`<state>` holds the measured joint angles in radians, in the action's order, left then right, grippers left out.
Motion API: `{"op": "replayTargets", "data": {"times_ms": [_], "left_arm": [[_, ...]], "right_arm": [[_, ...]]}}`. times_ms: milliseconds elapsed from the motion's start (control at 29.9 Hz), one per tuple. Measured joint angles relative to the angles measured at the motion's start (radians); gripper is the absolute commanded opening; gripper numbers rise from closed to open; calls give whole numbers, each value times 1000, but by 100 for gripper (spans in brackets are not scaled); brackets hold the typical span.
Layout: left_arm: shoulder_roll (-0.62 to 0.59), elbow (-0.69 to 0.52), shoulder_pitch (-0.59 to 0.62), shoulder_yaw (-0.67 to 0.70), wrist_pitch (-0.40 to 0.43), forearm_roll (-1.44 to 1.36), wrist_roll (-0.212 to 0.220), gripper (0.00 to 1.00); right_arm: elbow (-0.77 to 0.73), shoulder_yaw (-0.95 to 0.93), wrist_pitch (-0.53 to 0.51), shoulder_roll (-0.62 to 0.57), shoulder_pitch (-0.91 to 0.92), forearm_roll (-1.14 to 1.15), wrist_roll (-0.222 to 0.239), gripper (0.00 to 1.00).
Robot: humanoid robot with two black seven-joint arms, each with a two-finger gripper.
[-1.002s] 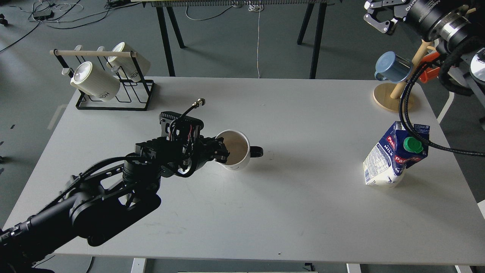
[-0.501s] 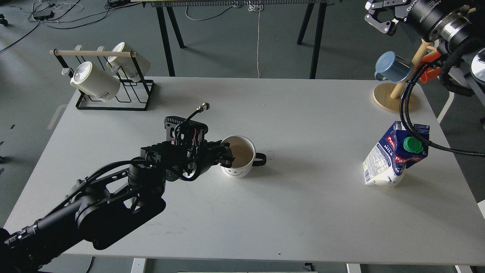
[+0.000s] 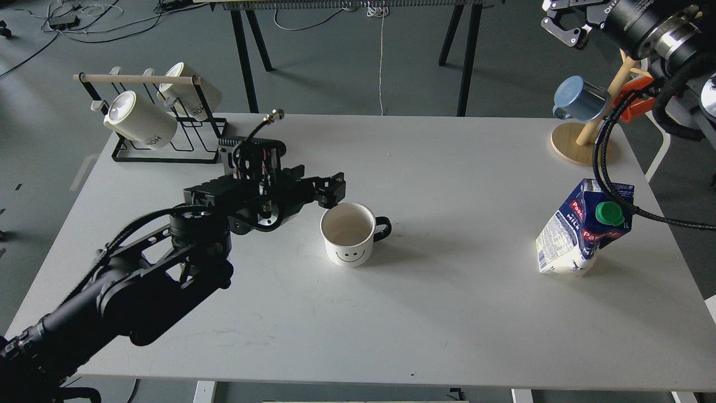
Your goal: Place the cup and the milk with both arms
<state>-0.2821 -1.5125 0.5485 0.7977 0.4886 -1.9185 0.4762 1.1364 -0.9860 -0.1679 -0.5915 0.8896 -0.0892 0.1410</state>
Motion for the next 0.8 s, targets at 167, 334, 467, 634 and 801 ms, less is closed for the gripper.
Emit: {"op": "replayTargets", "data": {"times_ms": [167, 334, 467, 634, 801], "left_arm": [[3, 0, -4, 165, -13, 66, -60, 99], [-5, 8, -20, 273, -222, 311, -73, 99], [-7, 45, -30, 329, -406, 594, -120, 99], [-4, 148, -32, 393, -490, 887, -257, 99], [-1, 238, -32, 466, -493, 1129, -344, 99]], "right_arm": [[11, -53, -16, -18, -28, -13, 0, 98], [16, -155, -77, -19, -117, -20, 2, 98], [17, -230, -98, -20, -174, -66, 8, 99], [43, -284, -101, -67, -212, -145, 11, 98], [115, -339, -102, -146, -300, -221, 11, 98]]}}
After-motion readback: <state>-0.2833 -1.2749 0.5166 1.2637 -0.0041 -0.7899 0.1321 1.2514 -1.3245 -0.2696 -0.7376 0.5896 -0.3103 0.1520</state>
